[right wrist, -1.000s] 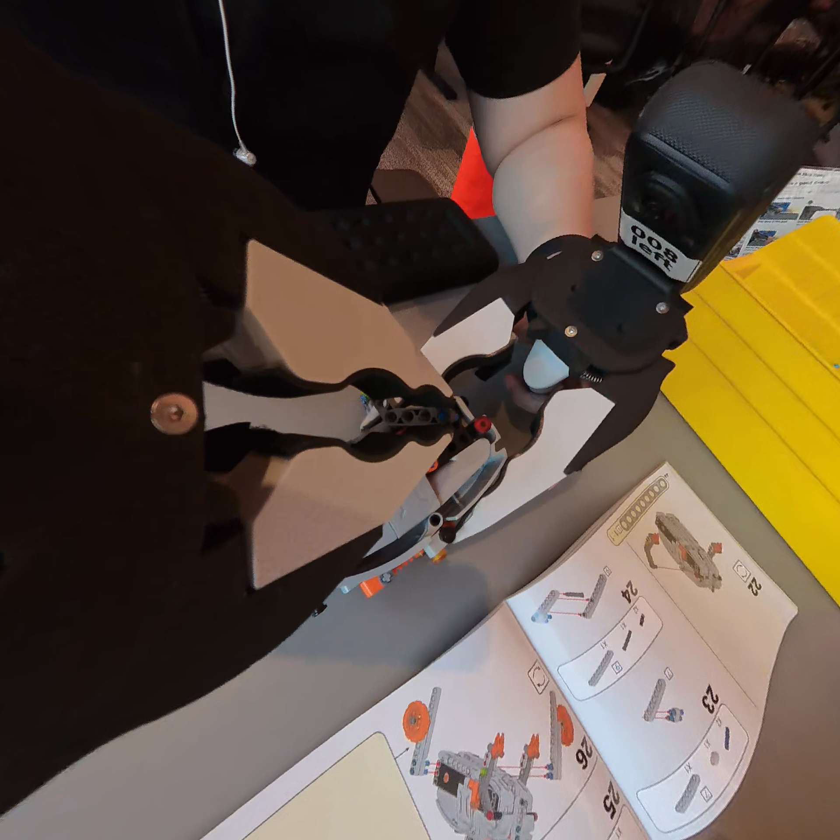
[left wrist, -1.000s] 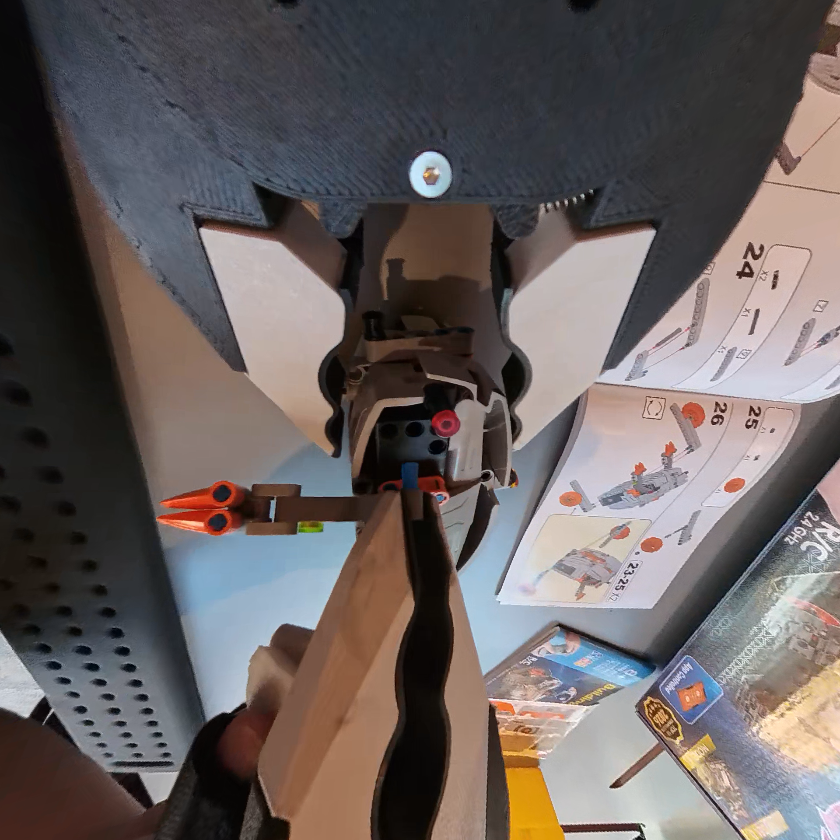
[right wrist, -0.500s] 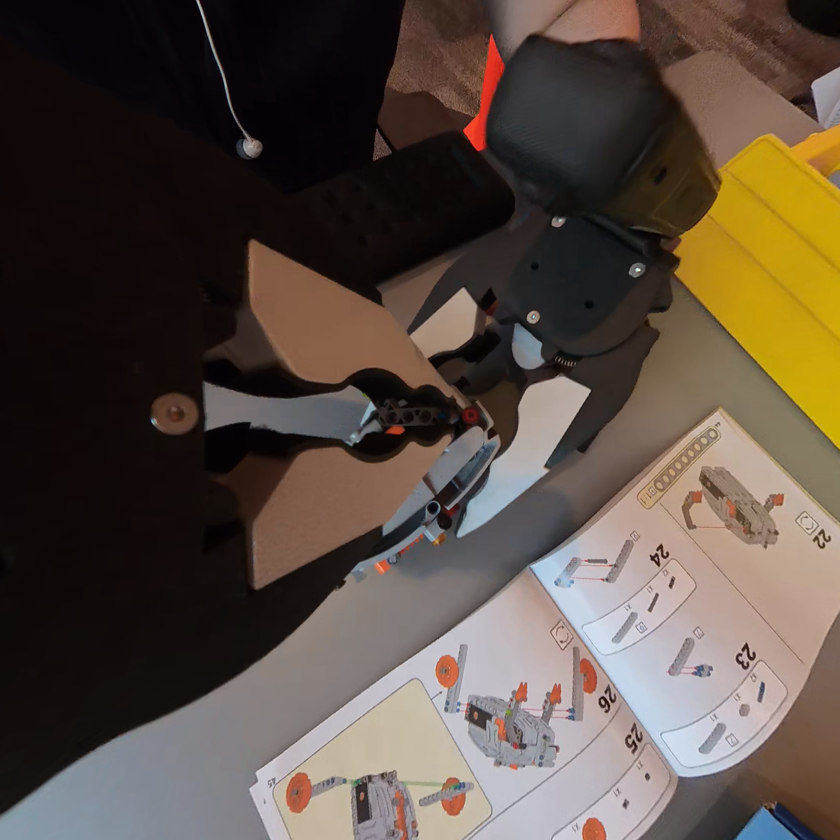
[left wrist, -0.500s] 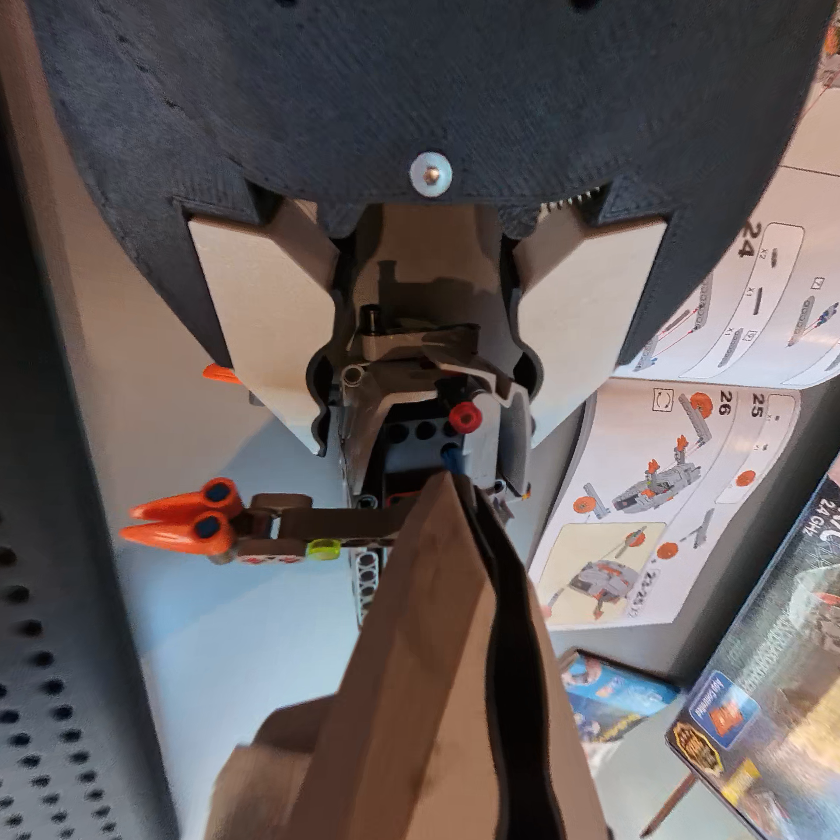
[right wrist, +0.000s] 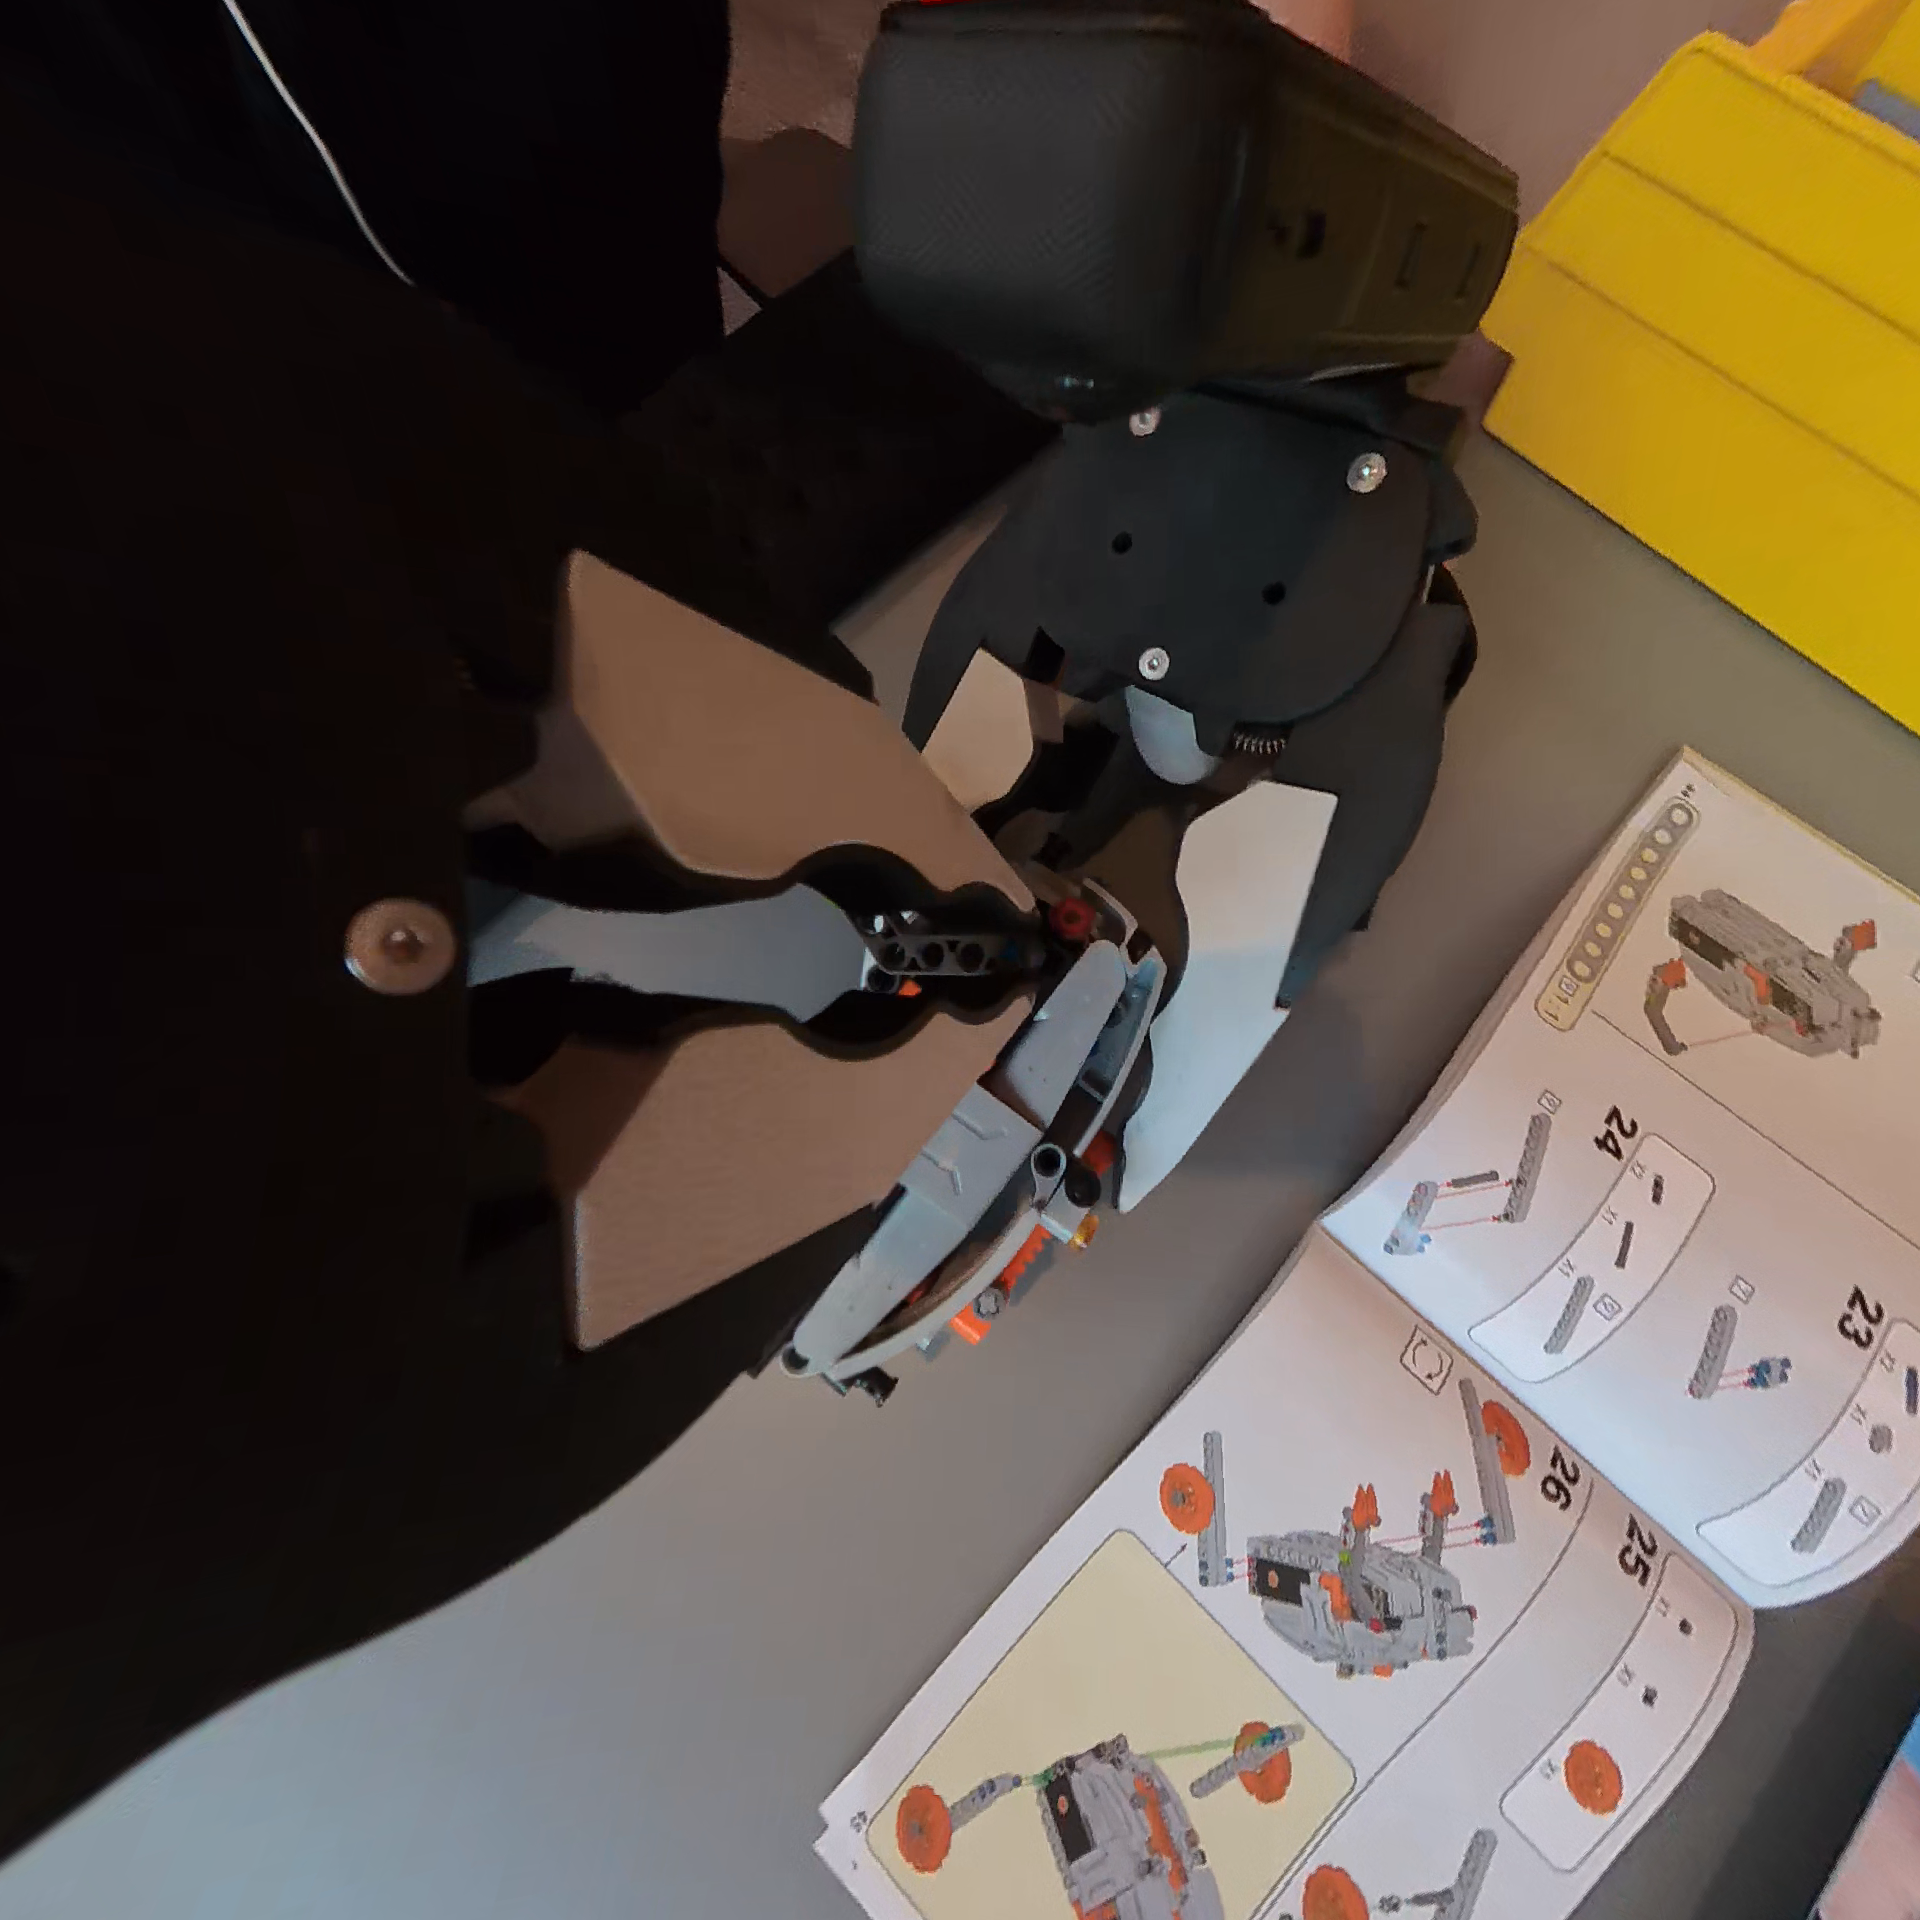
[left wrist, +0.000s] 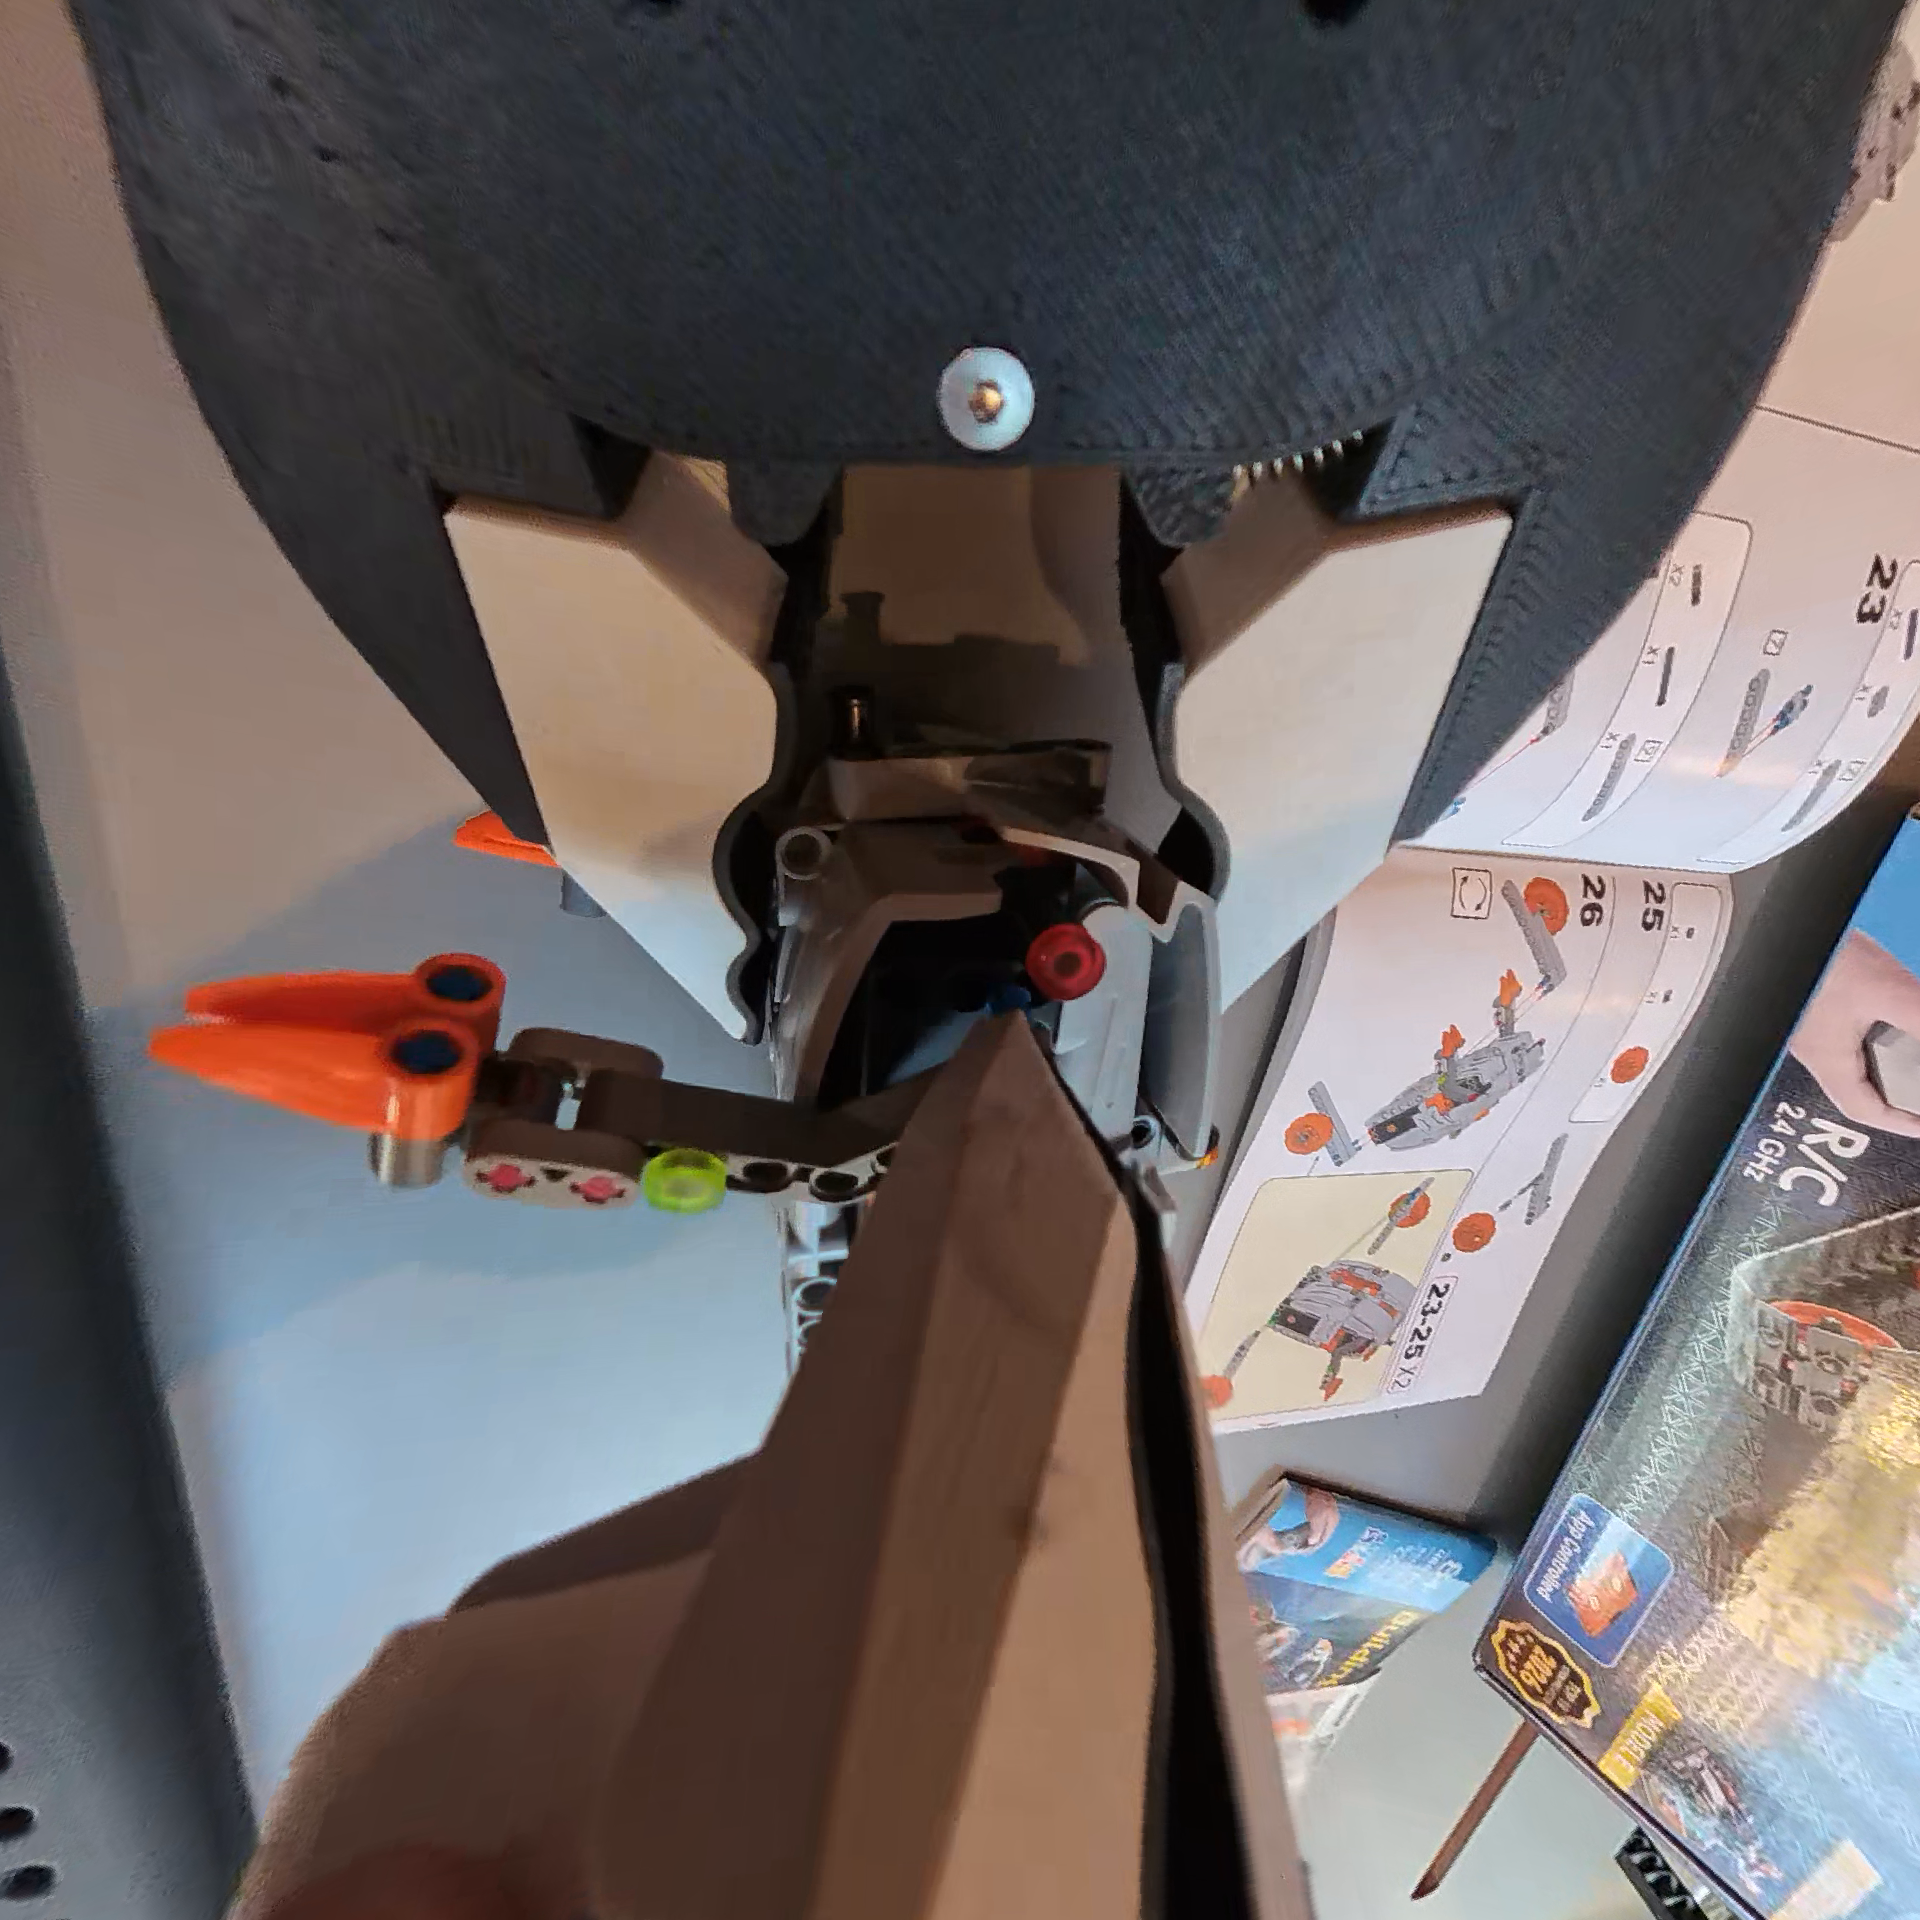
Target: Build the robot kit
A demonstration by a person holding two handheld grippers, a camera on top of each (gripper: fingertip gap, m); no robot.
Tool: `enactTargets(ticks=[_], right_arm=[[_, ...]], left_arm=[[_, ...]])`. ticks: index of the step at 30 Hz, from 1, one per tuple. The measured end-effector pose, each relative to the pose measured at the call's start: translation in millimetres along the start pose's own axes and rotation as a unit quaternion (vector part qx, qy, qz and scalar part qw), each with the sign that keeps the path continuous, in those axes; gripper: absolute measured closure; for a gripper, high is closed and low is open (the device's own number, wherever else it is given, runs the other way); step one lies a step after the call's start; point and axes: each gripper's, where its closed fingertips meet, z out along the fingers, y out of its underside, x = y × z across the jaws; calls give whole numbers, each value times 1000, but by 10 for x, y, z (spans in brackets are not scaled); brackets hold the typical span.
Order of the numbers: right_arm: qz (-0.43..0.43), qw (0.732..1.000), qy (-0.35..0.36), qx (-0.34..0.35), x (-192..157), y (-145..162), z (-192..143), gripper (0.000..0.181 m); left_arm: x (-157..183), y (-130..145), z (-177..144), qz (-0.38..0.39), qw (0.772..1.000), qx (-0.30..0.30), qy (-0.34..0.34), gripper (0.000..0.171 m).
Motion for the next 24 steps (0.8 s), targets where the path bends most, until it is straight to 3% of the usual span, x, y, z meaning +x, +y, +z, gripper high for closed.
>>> enactTargets(ticks=[8,17,24], right_arm=[[36,999,8,34,3,-11,7,175],[20,1000,16,-4,19,-3,20,175],[-2,999,33,40,16,-20,21,175]], left_arm=[[0,-3,-3,-3,1000,-2,-9,98],[14,0,7,-11,1000,-5,-1,98],[6,6,9,-15,1000,-6,1,98]])
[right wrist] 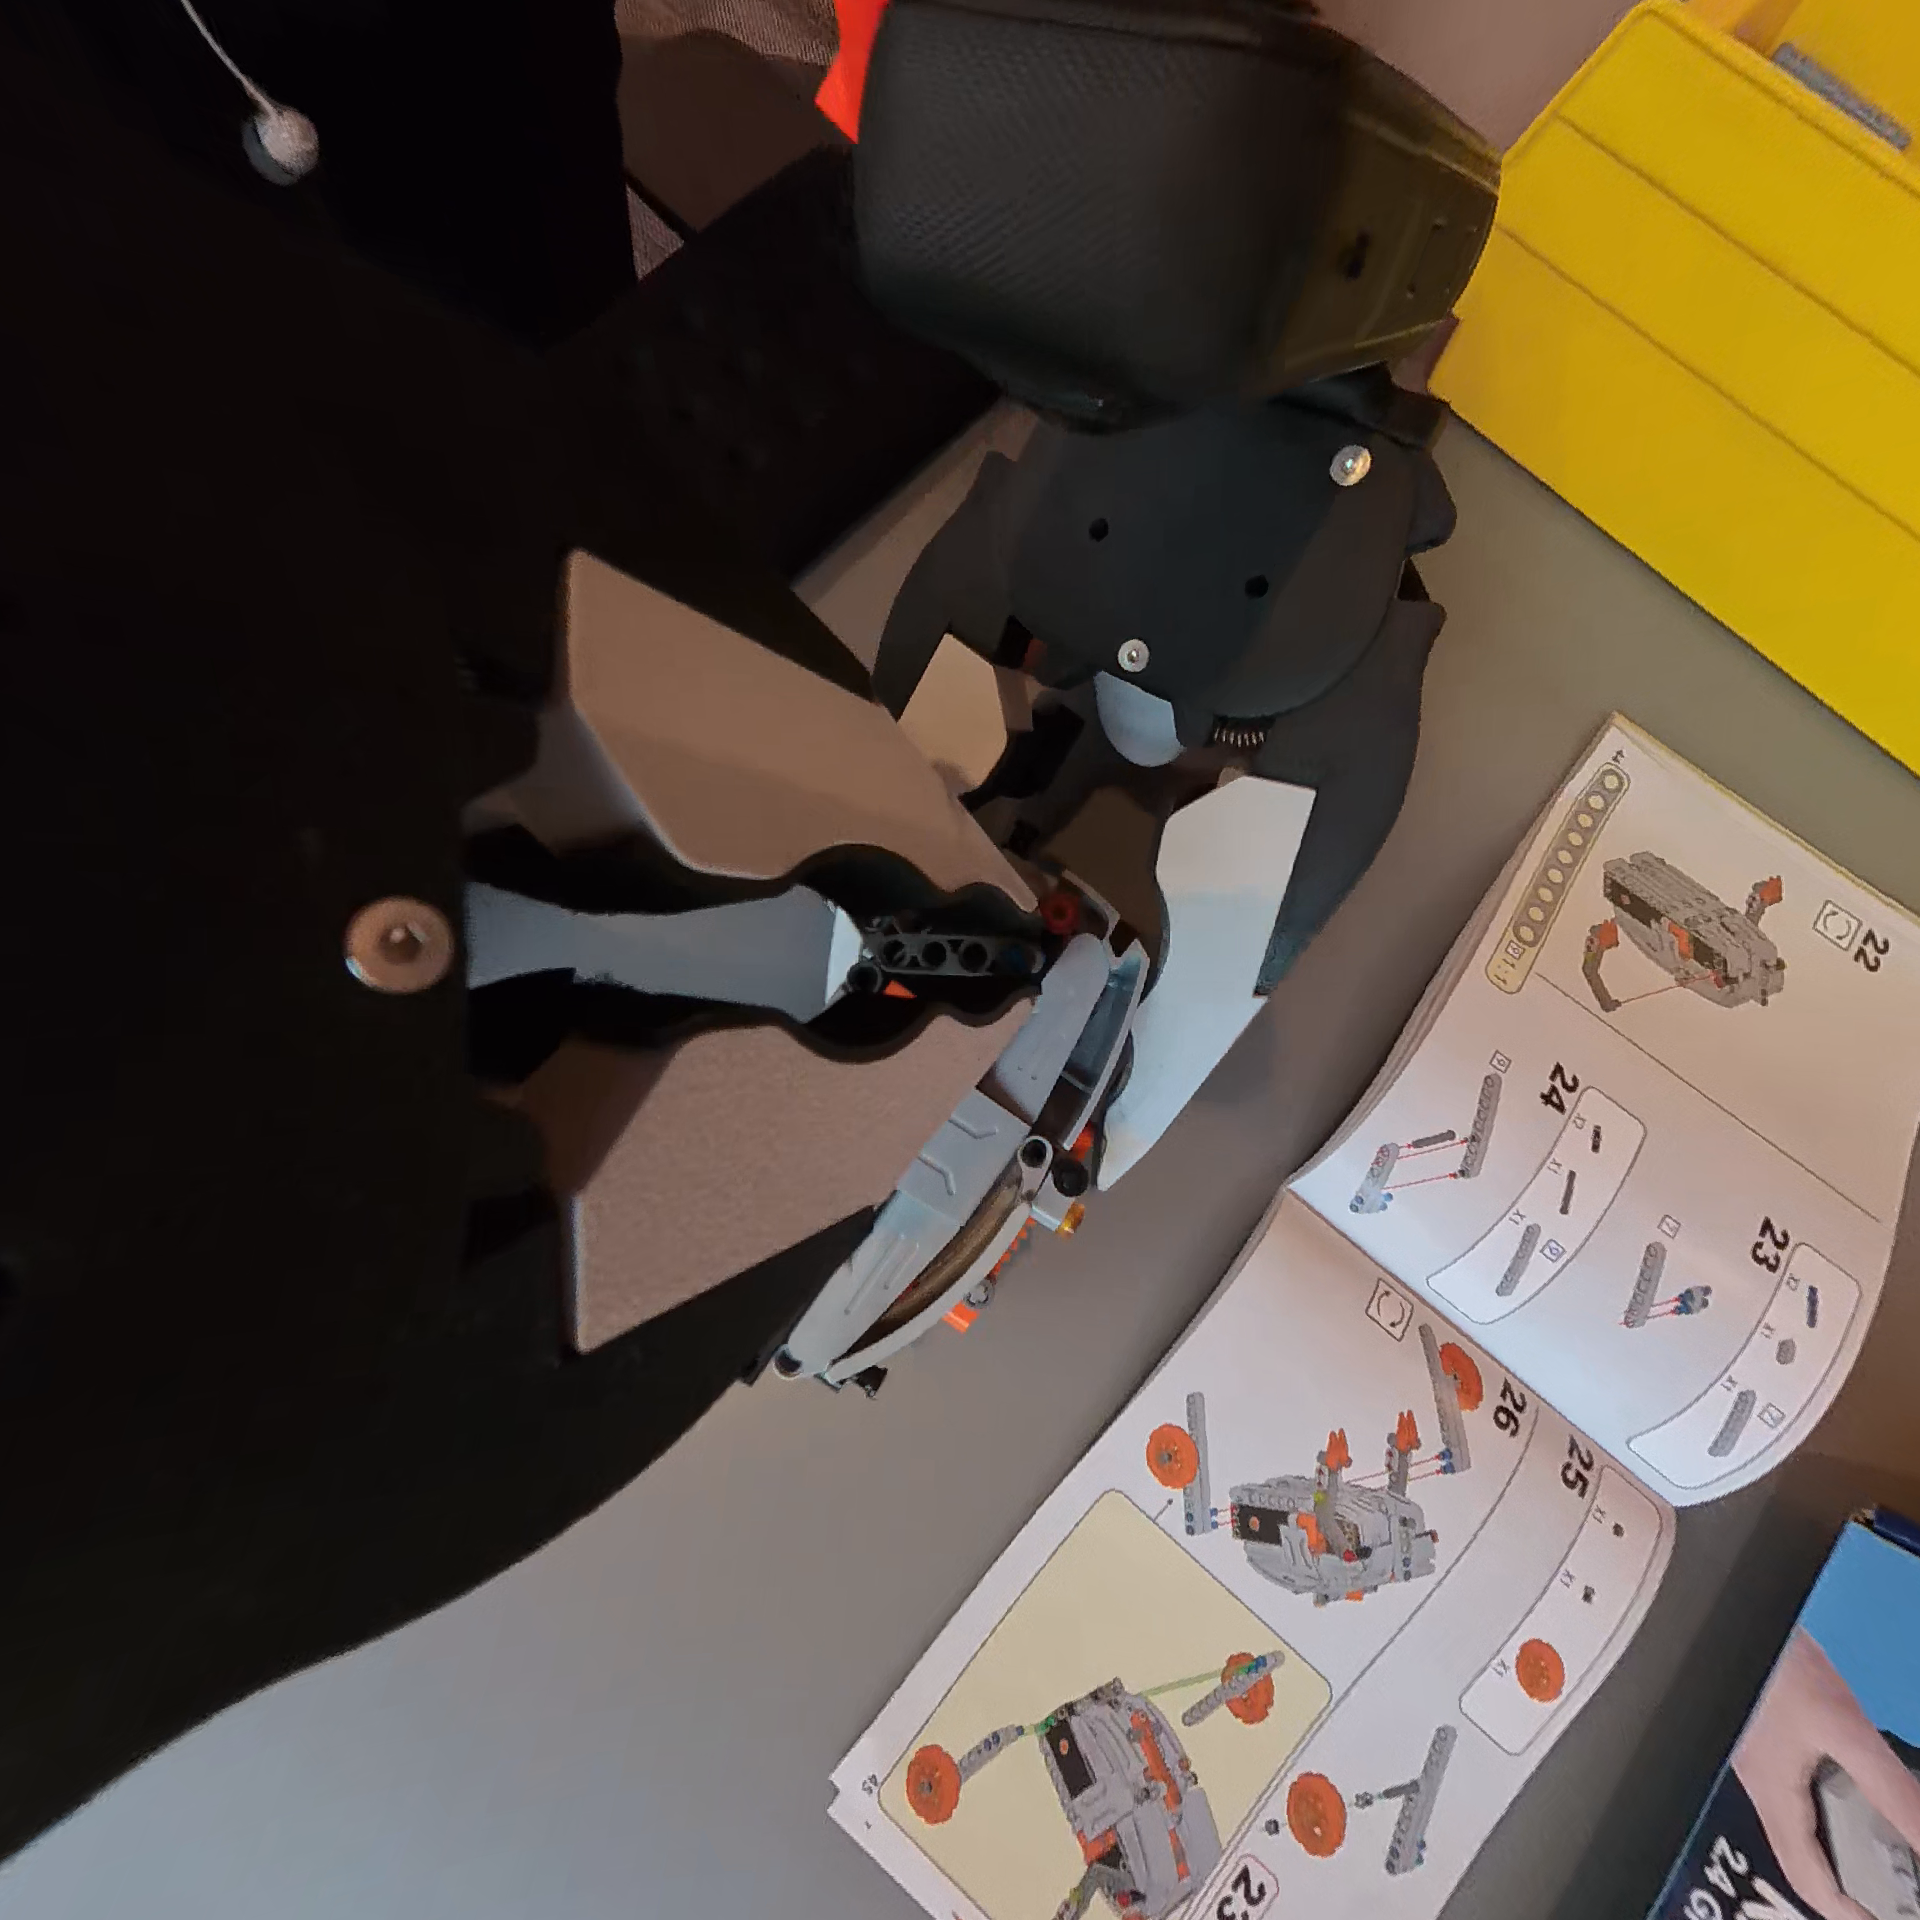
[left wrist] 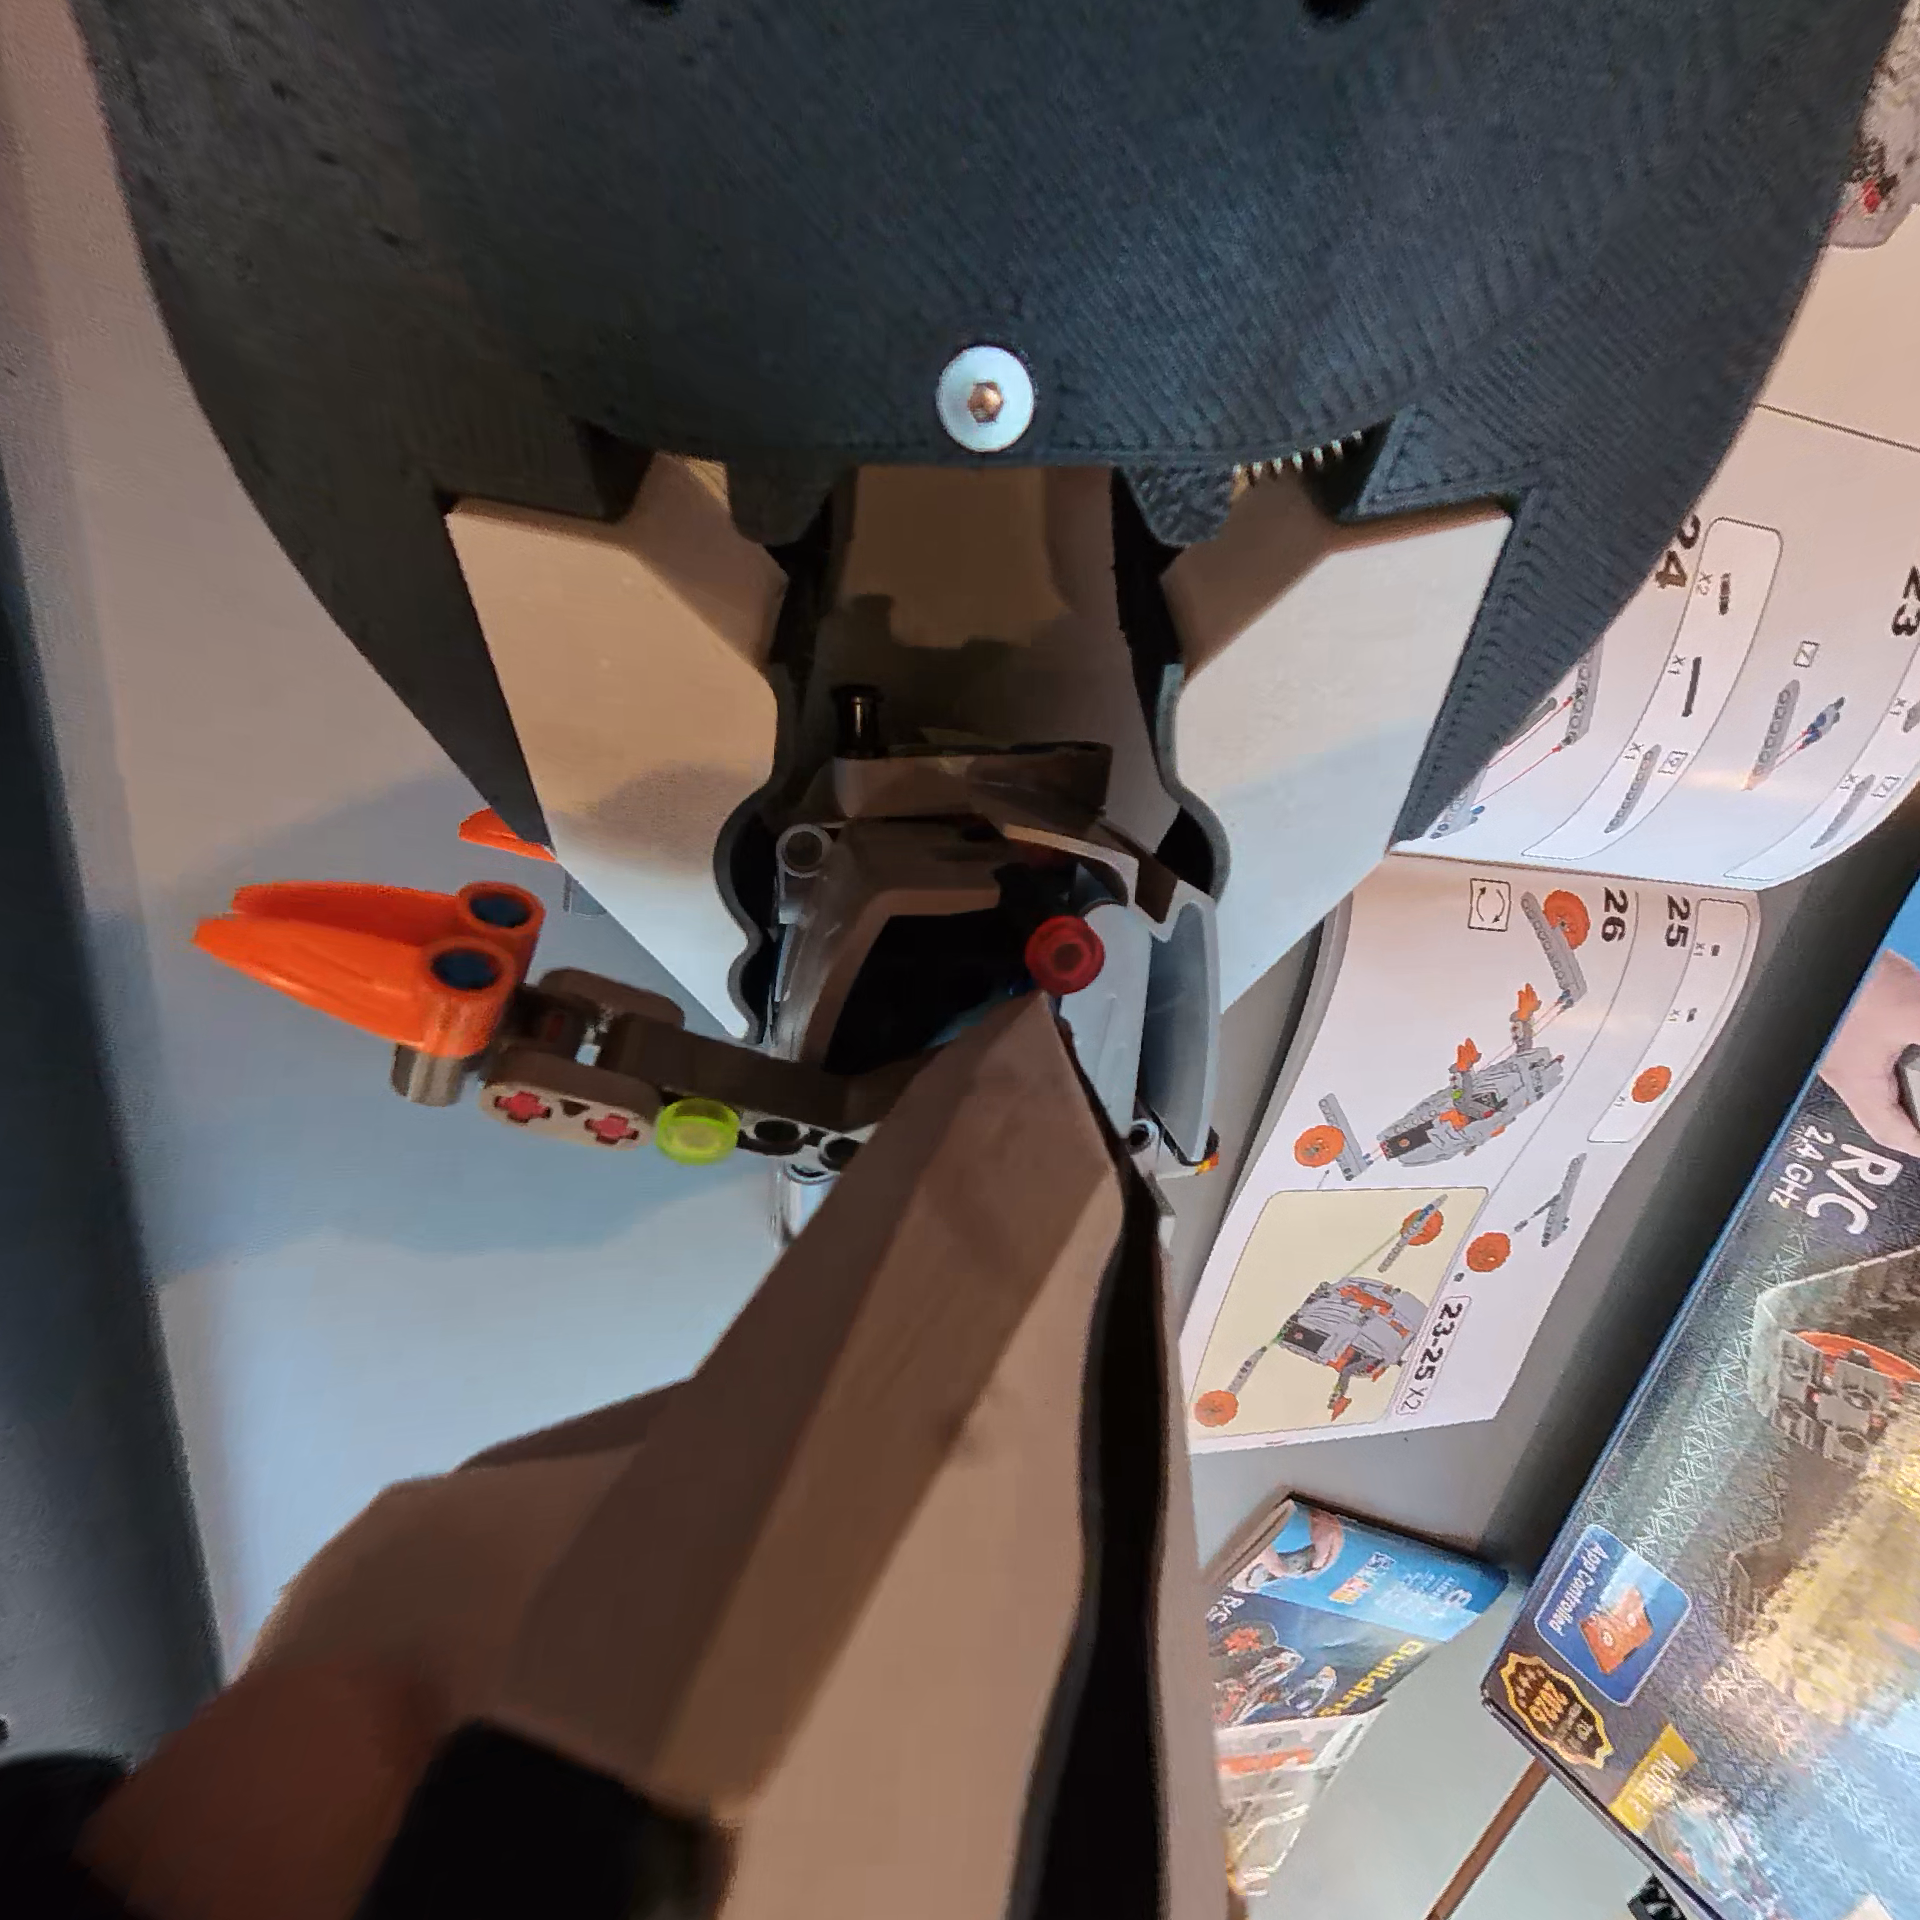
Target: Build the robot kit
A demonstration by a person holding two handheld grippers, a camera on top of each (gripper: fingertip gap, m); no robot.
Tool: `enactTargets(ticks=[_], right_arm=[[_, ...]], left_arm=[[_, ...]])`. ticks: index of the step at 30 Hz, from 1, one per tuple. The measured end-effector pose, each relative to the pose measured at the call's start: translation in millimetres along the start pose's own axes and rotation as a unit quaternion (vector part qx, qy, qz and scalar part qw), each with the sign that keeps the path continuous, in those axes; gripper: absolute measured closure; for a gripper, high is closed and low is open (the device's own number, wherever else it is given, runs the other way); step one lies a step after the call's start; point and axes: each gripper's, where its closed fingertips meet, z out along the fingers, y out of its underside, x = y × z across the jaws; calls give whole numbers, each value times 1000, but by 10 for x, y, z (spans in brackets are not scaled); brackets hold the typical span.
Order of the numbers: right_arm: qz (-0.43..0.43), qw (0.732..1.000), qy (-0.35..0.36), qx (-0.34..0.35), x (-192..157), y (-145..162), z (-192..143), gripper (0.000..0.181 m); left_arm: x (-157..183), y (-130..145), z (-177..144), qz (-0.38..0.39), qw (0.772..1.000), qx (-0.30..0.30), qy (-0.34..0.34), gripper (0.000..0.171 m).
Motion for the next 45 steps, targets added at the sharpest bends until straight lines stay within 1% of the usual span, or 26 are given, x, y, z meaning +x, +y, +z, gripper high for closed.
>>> enactTargets(ticks=[2,5,13,16,19,26,30,35,43,45], right_arm=[[-35,999,10,19,-5,-9,0,175],[-54,997,11,46,-15,-16,-3,175],[-80,993,0,90,-13,-6,-1,175],[-73,994,-2,85,-12,-1,2,175],[-79,994,12,68,1,41,23,175],[-63,995,18,79,21,59,11,174],[-51,995,0,85,2,75,5,173],[-49,995,-2,90,4,58,8,172],[-48,996,-18,76,-9,46,-1,173],[-50,996,-31,72,-35,55,-6,173]], left_arm=[[0,0,0,0,1000,0,1,98],[0,-1,0,2,1000,1,-1,98],[-1,-1,0,2,1000,1,-1,98],[-1,-1,-1,1,1000,1,0,98],[-1,-2,-1,2,1000,1,-1,98],[-2,-2,-2,1,1000,1,0,97],[-5,1,-2,-4,1000,0,4,98],[-4,0,-2,-3,1000,0,3,98],[1,1,-4,-3,1000,1,5,98],[12,-1,-15,-4,1000,3,10,97]])
